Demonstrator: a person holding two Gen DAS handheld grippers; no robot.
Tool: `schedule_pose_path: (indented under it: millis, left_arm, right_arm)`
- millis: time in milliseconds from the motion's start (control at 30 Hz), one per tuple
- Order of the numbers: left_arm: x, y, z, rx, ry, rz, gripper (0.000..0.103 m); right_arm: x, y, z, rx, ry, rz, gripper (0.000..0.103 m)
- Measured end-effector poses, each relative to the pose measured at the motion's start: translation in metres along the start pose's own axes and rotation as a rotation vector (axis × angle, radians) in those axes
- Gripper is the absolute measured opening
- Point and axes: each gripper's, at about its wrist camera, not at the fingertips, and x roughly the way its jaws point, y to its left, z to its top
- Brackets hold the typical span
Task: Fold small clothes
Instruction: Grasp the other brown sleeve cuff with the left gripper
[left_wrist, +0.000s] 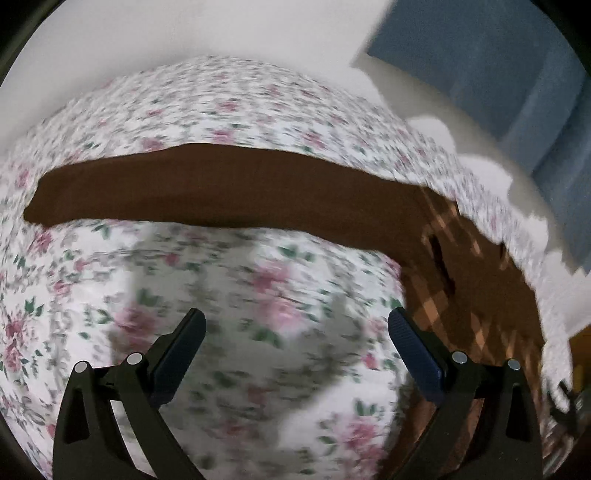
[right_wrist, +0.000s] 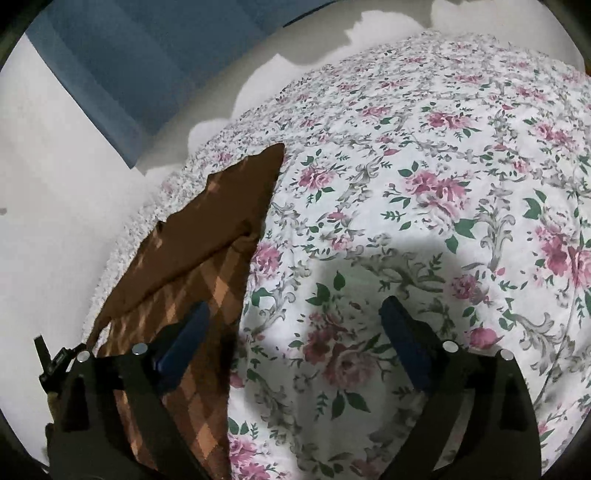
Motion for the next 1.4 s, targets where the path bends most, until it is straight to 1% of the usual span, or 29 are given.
schedule_pose_path:
  millis: [167,267,400,533,600,700,767,833,867,933,1033,1100,1167,1200,1267,1300,1333,1367,1400]
  left_arm:
    - [-0.021,0.047,0.01,-0.058,-0.026,0.022,0.098]
    - [-0.033,0.083,0.016,-0.119,-0.042,0.013,0.098]
    - [-0.041,0.143,0.023,-0.276,-0.067,-0.047,0.098]
    - [-0.039,0.184,0.027,-0.364,-0.1,-0.076,0.098]
    - [-0.036,0.197,0.032,-0.389,-0.135,-0.14,0.098]
    - [-0.03,0.205,0.05,-0.383,-0.153,-0.144,0.098]
    - [-0.021,0.211,0.059,-0.394,-0.146,-0.17,0.098]
    - [-0.019,0.214,0.065,-0.387,-0.17,-0.181,0.098]
    - [-0.017,0.213,0.068,-0.386,-0.167,-0.197,0.098]
    - [-0.016,0.214,0.068,-0.375,-0.155,-0.208,0.098]
    - [-0.011,0.208,0.07,-0.303,-0.11,-0.178,0.098]
    - [-0.01,0.206,0.072,-0.278,-0.084,-0.179,0.098]
    - [-0.011,0.212,0.074,-0.3,-0.072,-0.208,0.098]
    - [-0.012,0.217,0.075,-0.338,-0.074,-0.228,0.098]
    - [-0.015,0.225,0.075,-0.401,-0.082,-0.239,0.097]
    - [-0.016,0.226,0.076,-0.428,-0.082,-0.227,0.089]
    - [-0.015,0.227,0.076,-0.444,-0.077,-0.207,0.076]
    - [-0.012,0.228,0.076,-0.46,-0.058,-0.178,0.051]
    - [-0.008,0.228,0.075,-0.472,-0.034,-0.18,0.036]
  right_arm:
    - [0.0,-0.001,0.001,0.007,-0.001,0.013,0.098]
    - [0.0,0.0,0.0,0.009,-0.002,0.014,0.098]
    - [0.0,-0.001,0.0,0.009,-0.002,0.014,0.099]
    - [0.0,-0.001,0.0,0.011,-0.003,0.015,0.099]
    - [0.001,-0.001,-0.001,0.012,-0.004,0.016,0.1]
    - [0.001,0.0,0.0,0.012,-0.005,0.016,0.101]
    - [0.001,-0.001,0.0,0.012,-0.005,0.017,0.101]
    - [0.001,-0.002,0.001,0.013,-0.005,0.018,0.101]
    - [0.001,-0.001,0.001,0.015,-0.005,0.019,0.101]
    - [0.002,-0.001,0.001,0.017,-0.007,0.019,0.101]
    - [0.002,-0.001,0.0,0.022,-0.011,0.016,0.101]
    - [0.002,-0.001,0.0,0.025,-0.012,0.017,0.101]
    - [0.002,-0.001,0.0,0.027,-0.014,0.018,0.101]
    - [0.002,-0.001,0.0,0.027,-0.015,0.019,0.101]
    - [0.001,-0.001,0.0,0.027,-0.014,0.02,0.101]
    - [0.001,-0.001,0.0,0.026,-0.014,0.019,0.101]
    - [0.001,-0.001,0.0,0.026,-0.014,0.018,0.101]
    - [0.001,-0.001,0.0,0.026,-0.014,0.018,0.101]
    - [0.001,-0.001,0.0,0.027,-0.014,0.019,0.101]
